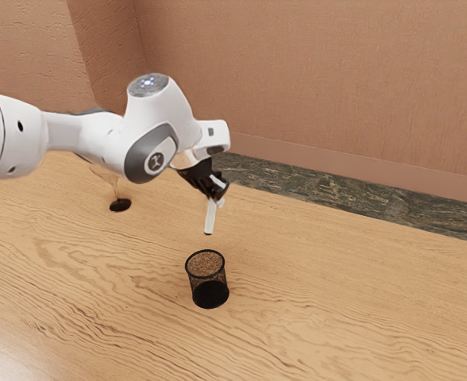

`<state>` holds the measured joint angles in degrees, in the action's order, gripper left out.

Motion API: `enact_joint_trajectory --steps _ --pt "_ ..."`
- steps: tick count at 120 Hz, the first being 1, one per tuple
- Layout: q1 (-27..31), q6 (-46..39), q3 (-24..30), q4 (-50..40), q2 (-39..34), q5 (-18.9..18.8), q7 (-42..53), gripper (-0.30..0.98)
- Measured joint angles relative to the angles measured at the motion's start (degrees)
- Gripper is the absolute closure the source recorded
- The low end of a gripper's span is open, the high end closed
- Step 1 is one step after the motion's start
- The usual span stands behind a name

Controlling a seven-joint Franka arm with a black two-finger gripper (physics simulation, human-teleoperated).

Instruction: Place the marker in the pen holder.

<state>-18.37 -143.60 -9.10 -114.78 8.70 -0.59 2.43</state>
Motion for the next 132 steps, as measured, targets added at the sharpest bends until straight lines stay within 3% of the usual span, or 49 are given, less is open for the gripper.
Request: enact_joint_trajectory --steps 47,72,94,102,116,132 --pt "-1.2 -0.7 1.6 -6.6 -3.8 0.2 -1.7 0.76" --pt "-0.5 -0.7 1.7 -8.4 -1.3 0.3 -2.5 0.76" --pt "-0.2 -0.2 1.8 -8.1 -1.0 1.7 -1.3 0.37" --pt "0.6 4.2 1.2 -3.6 -2.4 1.9 -0.5 0.27" --pt "1.8 21.0 -2.5 13.3 -4.1 1.6 3.5 0.16" --pt "4.0 36.9 -5.4 19.4 -6.6 1.5 8.6 0.08"
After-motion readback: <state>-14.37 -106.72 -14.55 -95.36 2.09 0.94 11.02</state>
